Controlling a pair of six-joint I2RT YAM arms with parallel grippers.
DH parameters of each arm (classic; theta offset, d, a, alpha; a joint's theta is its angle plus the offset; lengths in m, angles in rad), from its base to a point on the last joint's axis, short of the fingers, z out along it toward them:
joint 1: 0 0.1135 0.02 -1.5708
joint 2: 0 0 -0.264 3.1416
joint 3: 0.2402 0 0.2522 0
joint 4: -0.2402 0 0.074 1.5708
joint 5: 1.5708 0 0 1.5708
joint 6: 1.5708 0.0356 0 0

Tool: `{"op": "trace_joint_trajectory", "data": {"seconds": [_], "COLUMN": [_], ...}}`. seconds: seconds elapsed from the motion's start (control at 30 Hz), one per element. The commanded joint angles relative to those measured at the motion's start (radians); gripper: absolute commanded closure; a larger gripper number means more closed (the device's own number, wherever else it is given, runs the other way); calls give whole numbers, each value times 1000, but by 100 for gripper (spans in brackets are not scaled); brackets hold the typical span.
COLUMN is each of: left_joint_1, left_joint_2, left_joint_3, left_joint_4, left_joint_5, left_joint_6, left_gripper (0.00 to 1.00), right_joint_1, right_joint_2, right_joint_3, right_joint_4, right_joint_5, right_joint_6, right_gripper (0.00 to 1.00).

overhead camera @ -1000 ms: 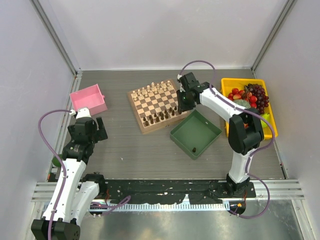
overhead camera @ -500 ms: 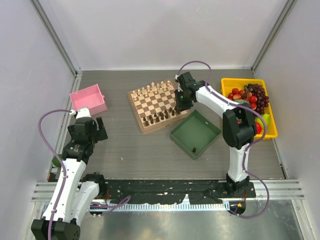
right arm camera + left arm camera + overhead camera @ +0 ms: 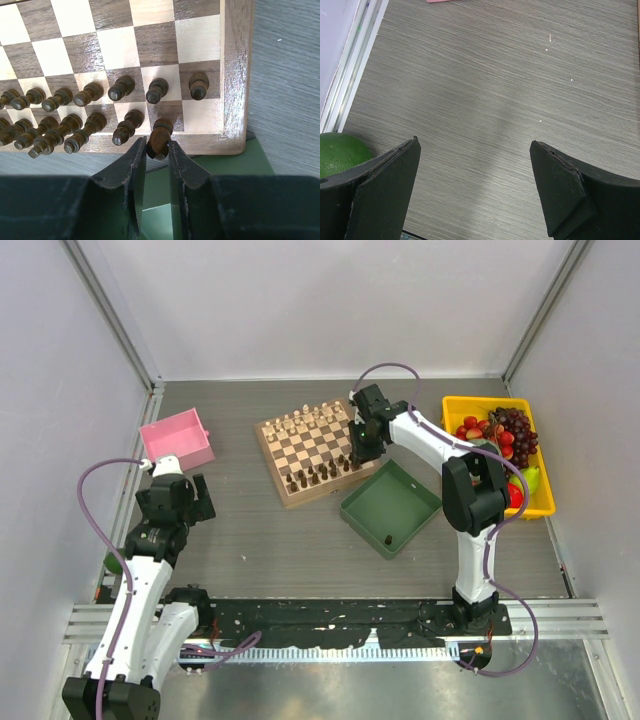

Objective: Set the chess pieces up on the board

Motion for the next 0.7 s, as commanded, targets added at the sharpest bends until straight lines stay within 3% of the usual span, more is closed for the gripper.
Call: {"op": "trace_joint_trajectory", "data": {"seconds": [0.0,0.37,0.67], "left_joint_1": [6,6,6], "left_joint_2": [4,12,17], "left_joint_3": [44,47,50], "left_joint_4": [10,6,2], "left_joint_5": [-3,-3,-3], "left_joint_6": [4,4,4], "left_gripper": [1,1,1], "right_joint_1": [-1,-1,-1], "right_joint_2": [10,22,8], "right_joint_3": [51,55,64], "right_joint_4": [0,0,-2], "right_joint_5": [6,5,8], "right_joint_6": [-11,-14,-17], "right_gripper": [79,77,63]}}
